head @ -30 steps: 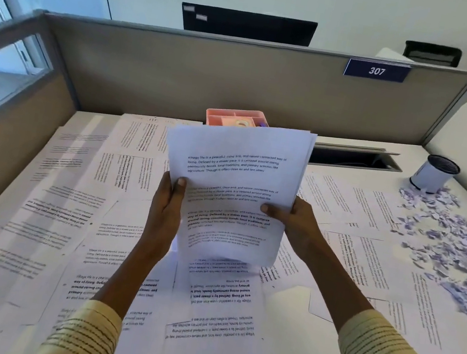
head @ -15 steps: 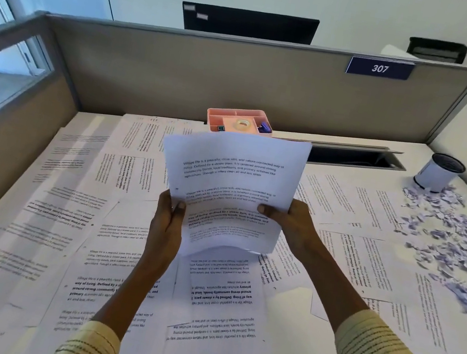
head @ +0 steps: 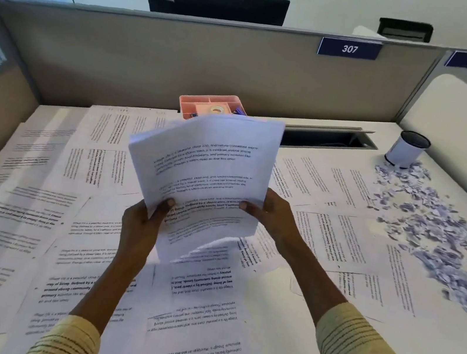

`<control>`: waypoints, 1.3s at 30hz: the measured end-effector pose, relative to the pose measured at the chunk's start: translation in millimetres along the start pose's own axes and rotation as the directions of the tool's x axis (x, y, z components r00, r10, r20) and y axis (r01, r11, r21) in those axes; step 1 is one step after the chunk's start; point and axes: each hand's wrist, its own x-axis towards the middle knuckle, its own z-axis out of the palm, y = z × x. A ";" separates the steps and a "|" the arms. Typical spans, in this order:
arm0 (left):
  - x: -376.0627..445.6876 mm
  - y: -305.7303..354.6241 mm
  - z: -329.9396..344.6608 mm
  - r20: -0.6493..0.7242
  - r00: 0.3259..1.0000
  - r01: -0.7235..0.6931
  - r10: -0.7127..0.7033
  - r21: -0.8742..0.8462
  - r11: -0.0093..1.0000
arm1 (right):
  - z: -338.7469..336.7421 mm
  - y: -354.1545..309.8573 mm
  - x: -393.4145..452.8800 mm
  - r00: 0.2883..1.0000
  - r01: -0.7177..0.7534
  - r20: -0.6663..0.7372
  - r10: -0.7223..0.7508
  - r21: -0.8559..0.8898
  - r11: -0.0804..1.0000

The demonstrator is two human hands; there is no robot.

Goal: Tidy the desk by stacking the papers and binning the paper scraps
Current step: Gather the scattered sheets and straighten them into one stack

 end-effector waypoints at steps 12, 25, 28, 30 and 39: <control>-1.5 -20.2 4.4 -0.034 0.987 0.151 -0.155 -0.099 0.984 | -96.9 102.1 -72.8 0.961 -0.275 -0.258 0.098 -0.861 0.429; -10.3 -31.0 19.2 0.034 0.943 0.331 -0.330 -0.172 0.928 | -131.1 73.6 -75.9 0.693 -0.713 -0.697 0.186 -0.625 0.317; -11.9 -30.5 24.5 0.045 0.944 0.329 -0.327 -0.194 0.924 | -144.0 76.8 -70.3 0.638 -0.765 -0.709 0.300 -0.543 0.345; -13.0 -28.9 28.7 0.056 0.943 0.332 -0.328 -0.204 0.921 | -151.8 77.9 -66.1 0.616 -0.777 -0.708 0.344 -0.475 0.413; -9.1 -30.7 47.3 0.092 0.938 0.345 -0.333 -0.200 0.917 | -185.8 69.6 -62.8 0.669 -0.485 -0.695 0.264 -0.139 0.863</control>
